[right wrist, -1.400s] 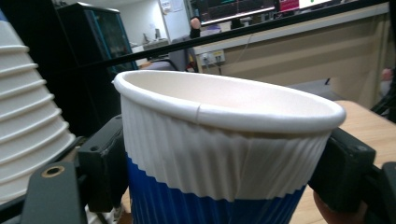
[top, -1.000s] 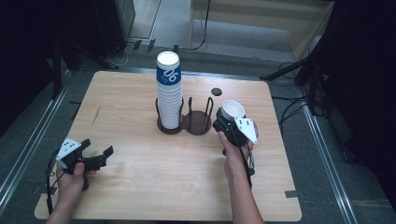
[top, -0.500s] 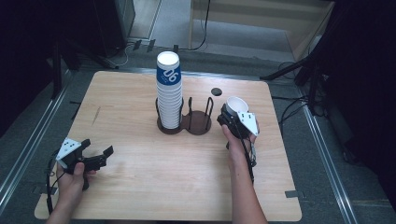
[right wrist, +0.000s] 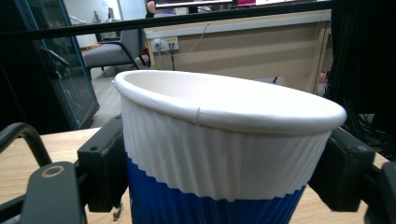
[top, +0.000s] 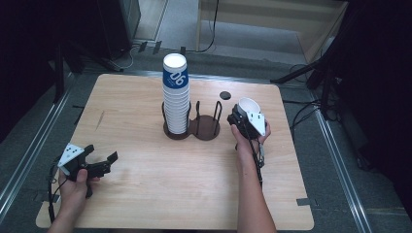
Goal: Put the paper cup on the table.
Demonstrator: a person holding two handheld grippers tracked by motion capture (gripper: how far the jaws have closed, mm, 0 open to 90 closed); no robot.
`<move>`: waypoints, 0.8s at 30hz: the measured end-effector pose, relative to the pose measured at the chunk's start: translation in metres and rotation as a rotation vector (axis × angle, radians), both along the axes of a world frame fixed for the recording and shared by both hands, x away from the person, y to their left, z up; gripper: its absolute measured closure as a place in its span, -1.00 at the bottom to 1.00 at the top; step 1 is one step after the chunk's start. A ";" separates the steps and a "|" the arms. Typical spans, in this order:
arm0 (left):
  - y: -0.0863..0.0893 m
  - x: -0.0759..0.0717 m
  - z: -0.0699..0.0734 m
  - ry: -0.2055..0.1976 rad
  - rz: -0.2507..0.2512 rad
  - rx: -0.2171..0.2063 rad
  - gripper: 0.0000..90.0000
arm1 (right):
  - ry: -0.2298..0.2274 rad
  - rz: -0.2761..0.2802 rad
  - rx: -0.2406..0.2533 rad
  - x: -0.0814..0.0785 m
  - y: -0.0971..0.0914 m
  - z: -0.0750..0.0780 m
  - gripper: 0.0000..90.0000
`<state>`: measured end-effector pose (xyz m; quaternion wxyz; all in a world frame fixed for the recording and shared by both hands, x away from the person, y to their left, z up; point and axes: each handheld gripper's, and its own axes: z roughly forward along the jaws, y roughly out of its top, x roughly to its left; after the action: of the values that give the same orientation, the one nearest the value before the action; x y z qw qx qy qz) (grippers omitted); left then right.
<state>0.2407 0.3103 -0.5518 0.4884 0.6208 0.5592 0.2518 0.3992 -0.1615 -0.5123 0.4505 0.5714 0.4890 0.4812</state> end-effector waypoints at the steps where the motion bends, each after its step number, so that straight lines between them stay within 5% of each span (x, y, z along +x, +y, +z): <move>1: 0.000 0.000 0.000 -0.002 0.000 0.000 -1.00 | 0.000 -0.004 -0.004 0.001 0.000 -0.001 -0.58; 15: 0.003 -0.001 -0.001 -0.008 0.001 -0.025 -1.00 | 0.011 0.010 -0.124 0.014 0.004 -0.004 -0.60; 24: 0.004 0.000 -0.001 -0.007 0.006 -0.042 -1.00 | 0.073 -0.007 -0.157 0.021 -0.005 -0.012 -0.60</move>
<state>0.2403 0.3148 -0.5524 0.5025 0.6077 0.5647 0.2435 0.4202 -0.1668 -0.5244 0.4775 0.5531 0.5394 0.4185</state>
